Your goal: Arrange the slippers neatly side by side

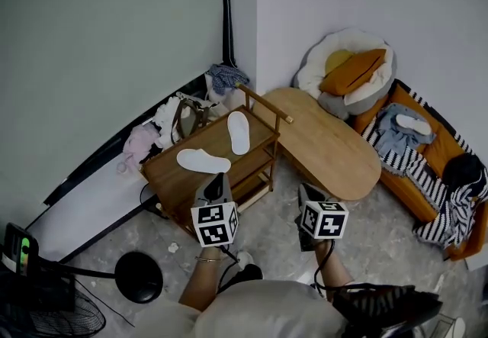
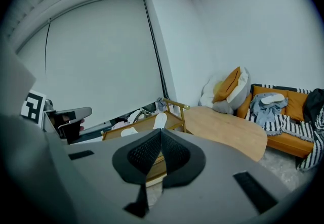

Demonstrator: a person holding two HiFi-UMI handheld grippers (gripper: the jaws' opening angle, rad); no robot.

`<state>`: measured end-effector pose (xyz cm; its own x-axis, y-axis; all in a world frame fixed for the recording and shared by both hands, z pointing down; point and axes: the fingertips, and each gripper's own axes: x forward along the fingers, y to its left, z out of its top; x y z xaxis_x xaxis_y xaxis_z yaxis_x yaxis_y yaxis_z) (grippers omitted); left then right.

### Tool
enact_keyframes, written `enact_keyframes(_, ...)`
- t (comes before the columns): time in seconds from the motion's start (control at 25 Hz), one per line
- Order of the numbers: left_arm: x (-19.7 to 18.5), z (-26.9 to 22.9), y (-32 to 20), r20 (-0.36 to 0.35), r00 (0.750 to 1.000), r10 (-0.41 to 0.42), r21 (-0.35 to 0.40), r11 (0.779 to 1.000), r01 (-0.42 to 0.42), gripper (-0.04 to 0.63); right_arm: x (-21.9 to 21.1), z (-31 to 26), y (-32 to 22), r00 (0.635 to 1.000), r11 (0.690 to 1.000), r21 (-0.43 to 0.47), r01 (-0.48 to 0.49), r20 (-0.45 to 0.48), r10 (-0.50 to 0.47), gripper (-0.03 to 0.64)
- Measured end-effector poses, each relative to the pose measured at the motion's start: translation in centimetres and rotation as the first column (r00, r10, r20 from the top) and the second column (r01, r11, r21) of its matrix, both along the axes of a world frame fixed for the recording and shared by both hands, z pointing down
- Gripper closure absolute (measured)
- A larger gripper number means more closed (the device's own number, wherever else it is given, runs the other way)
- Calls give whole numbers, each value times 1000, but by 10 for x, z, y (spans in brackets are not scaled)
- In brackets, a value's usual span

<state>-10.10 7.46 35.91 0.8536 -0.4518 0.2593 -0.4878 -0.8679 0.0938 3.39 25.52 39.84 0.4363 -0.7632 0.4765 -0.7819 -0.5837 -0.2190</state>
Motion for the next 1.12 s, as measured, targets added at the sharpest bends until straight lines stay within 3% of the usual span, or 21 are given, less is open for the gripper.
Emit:
enact_keyframes(0.72,51,15,-102,-11,997,-80,-49,996,79,580,63,-6,-110,997,997,-23,79,-25,-80,583)
enact_keyframes(1.12,65,39,-130,25,995,-93,-80,992,95,580,76,10,-150,994,993,-42,106,5,-106,583)
